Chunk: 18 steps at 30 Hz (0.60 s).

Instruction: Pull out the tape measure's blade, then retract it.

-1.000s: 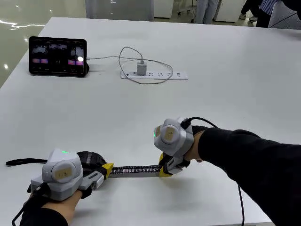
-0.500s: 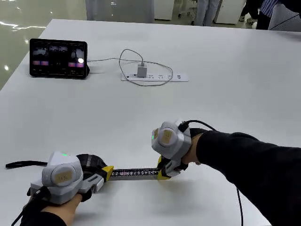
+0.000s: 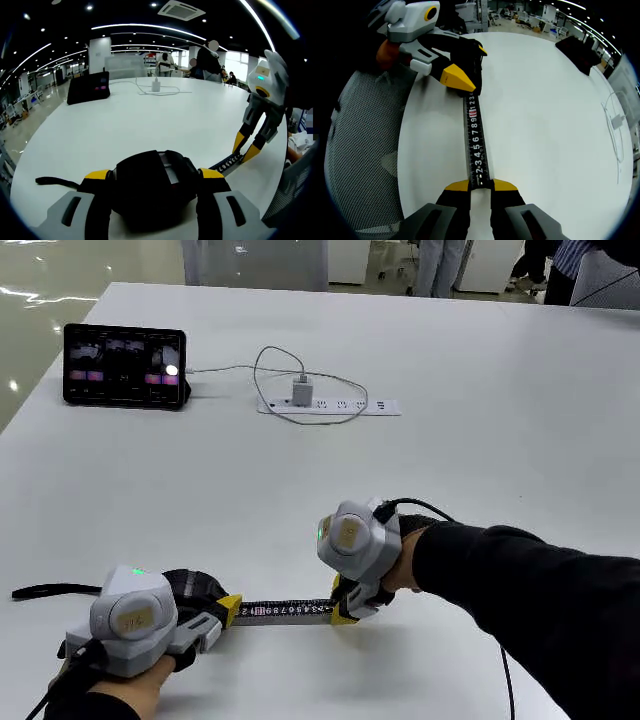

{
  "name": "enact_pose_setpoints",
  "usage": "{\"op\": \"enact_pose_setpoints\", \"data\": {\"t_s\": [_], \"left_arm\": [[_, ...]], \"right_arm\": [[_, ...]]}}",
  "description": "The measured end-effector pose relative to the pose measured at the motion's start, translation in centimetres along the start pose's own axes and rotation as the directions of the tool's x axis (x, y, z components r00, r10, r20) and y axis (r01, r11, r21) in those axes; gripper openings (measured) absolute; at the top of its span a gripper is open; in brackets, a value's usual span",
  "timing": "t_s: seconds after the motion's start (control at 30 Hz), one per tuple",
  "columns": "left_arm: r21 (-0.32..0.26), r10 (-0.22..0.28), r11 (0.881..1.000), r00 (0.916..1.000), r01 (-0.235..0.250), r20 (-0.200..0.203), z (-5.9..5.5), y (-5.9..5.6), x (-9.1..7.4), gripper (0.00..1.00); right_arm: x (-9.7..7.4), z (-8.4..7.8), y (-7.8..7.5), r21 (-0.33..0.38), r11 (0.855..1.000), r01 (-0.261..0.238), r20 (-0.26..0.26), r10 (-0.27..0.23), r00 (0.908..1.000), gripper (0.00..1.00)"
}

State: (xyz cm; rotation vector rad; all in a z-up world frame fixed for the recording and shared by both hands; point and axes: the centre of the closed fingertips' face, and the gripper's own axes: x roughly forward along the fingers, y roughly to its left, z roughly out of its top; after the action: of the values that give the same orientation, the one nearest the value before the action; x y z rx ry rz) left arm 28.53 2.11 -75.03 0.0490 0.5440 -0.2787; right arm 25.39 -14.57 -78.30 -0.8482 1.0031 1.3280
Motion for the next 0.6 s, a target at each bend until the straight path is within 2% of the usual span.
{"op": "enact_pose_setpoints", "data": {"t_s": [0.23,0.6], "left_arm": [[-0.007,-0.002,1.0,1.0,0.002,0.005,0.04,0.04,0.05,0.65],[-0.002,-0.005,1.0,1.0,0.005,0.005,0.06,0.09,0.05,0.64]], "right_arm": [[0.14,0.3,0.03,0.004,1.0,0.004,0.02,-0.004,0.9998,0.11],[0.24,0.57,0.09,-0.014,1.0,-0.007,0.023,0.007,0.9997,0.11]]}}
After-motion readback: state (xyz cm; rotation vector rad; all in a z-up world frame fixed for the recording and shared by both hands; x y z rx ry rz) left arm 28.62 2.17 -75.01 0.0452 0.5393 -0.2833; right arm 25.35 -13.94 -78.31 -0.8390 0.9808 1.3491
